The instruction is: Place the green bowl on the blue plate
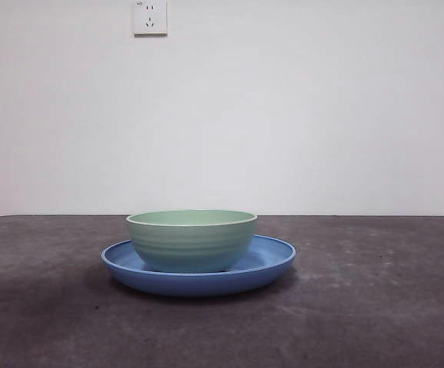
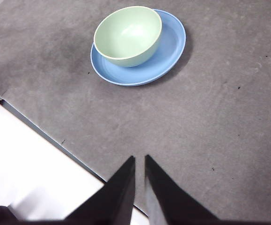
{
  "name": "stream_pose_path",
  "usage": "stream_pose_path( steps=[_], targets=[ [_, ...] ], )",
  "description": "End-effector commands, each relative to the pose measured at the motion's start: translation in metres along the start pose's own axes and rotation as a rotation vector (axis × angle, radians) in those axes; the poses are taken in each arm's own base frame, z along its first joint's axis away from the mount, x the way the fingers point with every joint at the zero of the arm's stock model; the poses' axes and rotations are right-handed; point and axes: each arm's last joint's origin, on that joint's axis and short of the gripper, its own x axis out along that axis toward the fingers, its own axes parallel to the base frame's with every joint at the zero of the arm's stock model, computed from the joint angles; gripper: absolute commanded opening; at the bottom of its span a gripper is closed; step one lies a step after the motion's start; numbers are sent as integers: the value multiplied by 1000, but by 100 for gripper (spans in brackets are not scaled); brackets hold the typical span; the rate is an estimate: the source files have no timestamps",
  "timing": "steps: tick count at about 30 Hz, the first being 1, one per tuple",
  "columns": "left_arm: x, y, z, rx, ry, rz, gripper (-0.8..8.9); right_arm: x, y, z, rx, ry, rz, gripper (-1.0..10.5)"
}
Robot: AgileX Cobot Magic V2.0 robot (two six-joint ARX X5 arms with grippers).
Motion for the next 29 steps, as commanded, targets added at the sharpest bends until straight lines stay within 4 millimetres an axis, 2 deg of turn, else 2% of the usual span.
stream_pose_path(
  steps=[1,6,10,14,19,24,29],
  targets=[
    [-1,-1,2,9,-11,-7,36,-2,1,2,-9,-13,10,31],
    [-2,8,0,-37,-27,61,36,-2,1,2,-9,-13,10,31],
    [-1,21,-13,-82,-94,167,35,-2,1,2,-9,-13,10,31],
    [5,38,-33,-38,-234,321,31,-2,1,2,-9,-13,10,31],
    [19,63,-70,-46,-398,574,31,-2,1,2,-9,-13,10,31],
    [39,79,-107,-41,-468,696,31,-2,1,2,-9,-13,10,31],
    [50,85,-129,-70,-463,767,31,-2,1,2,-9,-14,10,31]
  ],
)
